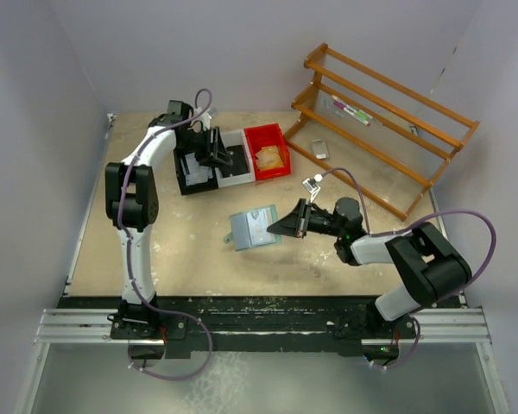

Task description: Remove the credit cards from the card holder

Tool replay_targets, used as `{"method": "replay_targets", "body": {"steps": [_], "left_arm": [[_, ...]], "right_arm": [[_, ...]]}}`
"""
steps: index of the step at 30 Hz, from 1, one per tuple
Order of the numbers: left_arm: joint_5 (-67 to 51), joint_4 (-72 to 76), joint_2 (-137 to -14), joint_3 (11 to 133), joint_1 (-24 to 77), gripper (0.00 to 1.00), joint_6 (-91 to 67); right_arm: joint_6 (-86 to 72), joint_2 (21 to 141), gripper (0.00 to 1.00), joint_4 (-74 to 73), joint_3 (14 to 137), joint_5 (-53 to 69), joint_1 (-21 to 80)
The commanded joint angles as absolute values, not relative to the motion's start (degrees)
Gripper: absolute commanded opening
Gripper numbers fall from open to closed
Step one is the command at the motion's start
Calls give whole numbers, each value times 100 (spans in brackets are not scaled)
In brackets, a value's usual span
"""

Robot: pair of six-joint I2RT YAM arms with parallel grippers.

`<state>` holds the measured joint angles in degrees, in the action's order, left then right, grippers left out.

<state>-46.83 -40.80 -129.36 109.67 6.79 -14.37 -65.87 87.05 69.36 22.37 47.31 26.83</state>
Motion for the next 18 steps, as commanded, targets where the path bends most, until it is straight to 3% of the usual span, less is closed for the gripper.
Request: {"method": "replay_targets", "body": {"steps": [1, 5, 6, 10, 13, 18], "left_arm": [[-4319, -4396, -12341, 11140, 626, 53, -871], [-4316, -4581, -11589, 10766, 532, 67, -540], [-4375, -4674, -11417, 10661, 487, 75, -454], [-4460, -5146, -10649, 10287, 246, 81, -85], [-4572, -5243, -9967, 9833, -214, 99, 74], [-4460, -5931, -9207, 9451, -930, 99, 847]], "right_arm": [[-6587, 8852, 0, 7300, 2733, 4632, 2889], [-6454, 8952, 0, 6963, 3002, 4556, 3097], [-6447, 8988, 0, 6885, 3065, 4547, 3128], [-6303, 9199, 0, 6431, 3344, 4385, 3323], [-5752, 9357, 0, 5537, 3761, 4101, 3591], [-4279, 9525, 3, 2933, 4638, 3304, 3737]]}}
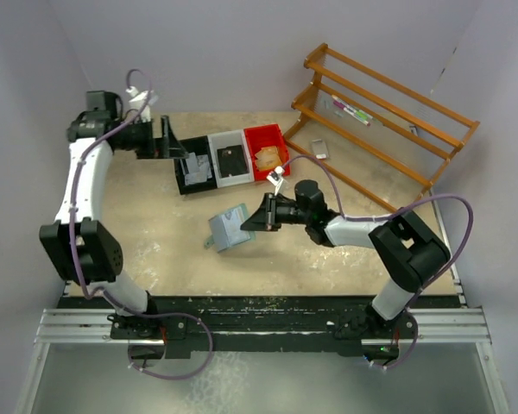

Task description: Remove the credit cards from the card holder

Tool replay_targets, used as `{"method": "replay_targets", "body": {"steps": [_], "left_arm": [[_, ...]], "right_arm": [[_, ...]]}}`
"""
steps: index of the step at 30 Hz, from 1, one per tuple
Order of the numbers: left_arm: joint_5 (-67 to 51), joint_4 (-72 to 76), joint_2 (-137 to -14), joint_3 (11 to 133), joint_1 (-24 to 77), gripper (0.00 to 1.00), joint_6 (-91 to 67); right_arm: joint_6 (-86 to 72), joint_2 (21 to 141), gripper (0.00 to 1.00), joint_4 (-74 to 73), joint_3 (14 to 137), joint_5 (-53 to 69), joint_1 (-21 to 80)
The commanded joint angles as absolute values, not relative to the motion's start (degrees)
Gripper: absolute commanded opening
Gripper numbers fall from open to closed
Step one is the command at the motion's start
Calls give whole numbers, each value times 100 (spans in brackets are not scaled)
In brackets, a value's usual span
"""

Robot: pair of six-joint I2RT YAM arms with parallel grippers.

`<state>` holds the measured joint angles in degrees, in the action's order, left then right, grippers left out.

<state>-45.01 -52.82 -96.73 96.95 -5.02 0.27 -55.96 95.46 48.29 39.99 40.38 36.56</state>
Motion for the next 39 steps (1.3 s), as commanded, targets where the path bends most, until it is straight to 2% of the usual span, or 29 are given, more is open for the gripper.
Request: {"method": "replay_targets", "body": {"steps": [1, 4, 9, 18, 27, 30, 35, 39], "left_arm": [[-4330, -6057, -9086, 9365, -981, 99, 984], [-3932, -6168, -8618, 9047, -1074, 99, 1217], [-2963, -5836, -7875, 8561, -1157, 99, 1329], [-2010, -4342, -6936, 7191, -1267, 99, 956], [-2472, -1584, -5606, 4277, -1273, 99, 690], [-2554, -894, -5527, 3538, -1266, 99, 764], [-2286, -523, -5957, 3438, -1273, 99, 562], [-2315, 470, -5402, 2507, -1269, 99, 452]], "right_arm": [[-4038, 9465, 12, 2476, 4756, 3041, 3747], [-3489, 9292, 39, 1573, 5073, 2305, 3745], [-2811, 8763, 98, 193, 5472, 832, 3749], [-2726, 7049, 100, -1026, 5480, -2170, 3728], [-2203, 5522, 100, 873, 3785, -4429, 3729], [-2328, 5270, 100, 709, 3544, -5289, 3714], [-2875, 4694, 100, 536, 2624, -6438, 3712], [-2915, 3754, 100, 526, 2163, -6962, 3696]]}}
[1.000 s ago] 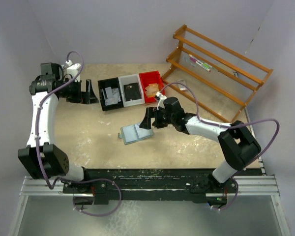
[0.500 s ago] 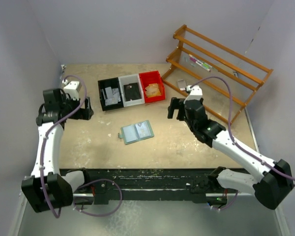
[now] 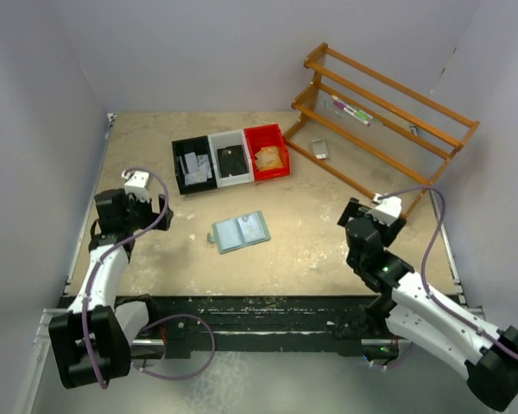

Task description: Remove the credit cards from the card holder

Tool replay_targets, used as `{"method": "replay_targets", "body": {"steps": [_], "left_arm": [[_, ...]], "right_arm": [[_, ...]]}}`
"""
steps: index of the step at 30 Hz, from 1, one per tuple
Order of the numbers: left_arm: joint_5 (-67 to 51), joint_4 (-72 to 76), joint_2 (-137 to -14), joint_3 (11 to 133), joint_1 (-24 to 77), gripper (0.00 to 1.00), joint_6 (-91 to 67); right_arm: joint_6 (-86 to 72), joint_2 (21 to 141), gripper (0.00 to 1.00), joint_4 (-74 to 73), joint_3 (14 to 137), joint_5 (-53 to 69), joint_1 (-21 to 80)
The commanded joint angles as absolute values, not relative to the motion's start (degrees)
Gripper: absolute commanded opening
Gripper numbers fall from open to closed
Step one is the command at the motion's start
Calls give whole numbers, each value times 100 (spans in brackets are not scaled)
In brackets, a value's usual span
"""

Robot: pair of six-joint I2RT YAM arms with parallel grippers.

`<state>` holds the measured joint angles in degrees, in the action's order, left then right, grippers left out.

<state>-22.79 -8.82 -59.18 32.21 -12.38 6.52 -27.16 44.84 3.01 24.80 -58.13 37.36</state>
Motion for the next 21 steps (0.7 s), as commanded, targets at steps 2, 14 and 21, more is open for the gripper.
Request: {"method": "replay_targets", "body": {"steps": [2, 14, 21], "left_arm": [[-2371, 674, -5101, 2216, -1272, 99, 317], [-1679, 1552, -5007, 1424, -1259, 99, 4], [-1671, 1560, -4957, 1395, -1261, 99, 8]], "right_arm": [[-2712, 3264, 100, 705, 1923, -7094, 3695], [-925, 2138, 100, 1566, 1232, -6503, 3697], [-759, 2729, 100, 2483, 831, -6652, 3628]]}}
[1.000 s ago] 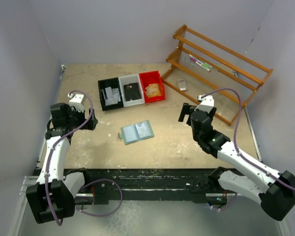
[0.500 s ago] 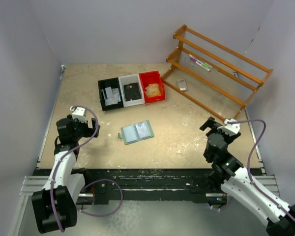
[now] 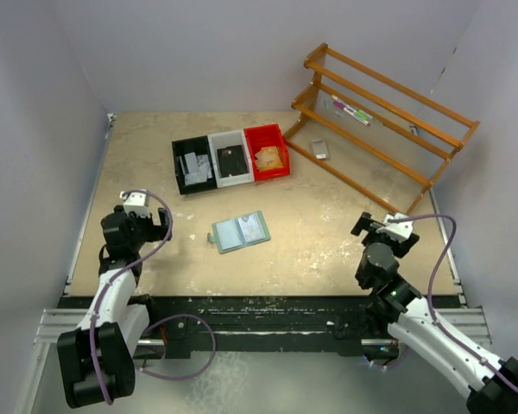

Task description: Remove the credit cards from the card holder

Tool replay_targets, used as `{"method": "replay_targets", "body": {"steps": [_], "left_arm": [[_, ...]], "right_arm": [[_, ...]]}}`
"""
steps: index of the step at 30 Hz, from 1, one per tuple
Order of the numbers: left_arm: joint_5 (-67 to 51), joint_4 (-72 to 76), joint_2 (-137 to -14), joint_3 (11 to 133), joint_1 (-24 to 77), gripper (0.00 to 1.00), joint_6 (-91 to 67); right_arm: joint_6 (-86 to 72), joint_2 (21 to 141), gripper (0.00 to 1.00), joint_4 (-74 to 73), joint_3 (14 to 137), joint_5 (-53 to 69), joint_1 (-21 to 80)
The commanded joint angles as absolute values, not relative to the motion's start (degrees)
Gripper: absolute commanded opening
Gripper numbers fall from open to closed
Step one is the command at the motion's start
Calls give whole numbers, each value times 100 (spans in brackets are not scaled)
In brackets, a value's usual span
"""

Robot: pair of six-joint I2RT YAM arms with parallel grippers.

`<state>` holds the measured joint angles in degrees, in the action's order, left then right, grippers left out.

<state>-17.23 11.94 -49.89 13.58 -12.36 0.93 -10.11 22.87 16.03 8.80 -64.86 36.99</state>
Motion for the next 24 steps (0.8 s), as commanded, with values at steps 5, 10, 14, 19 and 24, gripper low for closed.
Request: {"method": "replay_targets", "body": {"steps": [5, 10, 14, 19, 24], "left_arm": [[-1624, 1541, -4824, 1344, -1266, 99, -11], [-1529, 1471, -4243, 1136, -1265, 99, -42], [-1584, 1415, -3901, 983, -1264, 99, -22], [-1850, 1410, -2973, 513, -1255, 99, 89], [-1898, 1502, -2793, 326, -1205, 99, 135]], "right_arm": [[-455, 3674, 100, 3797, 592, -6991, 3578], [-488, 3534, 100, 3390, 596, -6680, 3599], [413, 2063, 100, 2798, 347, -4805, 3604], [250, 1955, 100, 2682, 337, -4633, 3606], [27, 2405, 100, 3022, 361, -4988, 3438]]}}
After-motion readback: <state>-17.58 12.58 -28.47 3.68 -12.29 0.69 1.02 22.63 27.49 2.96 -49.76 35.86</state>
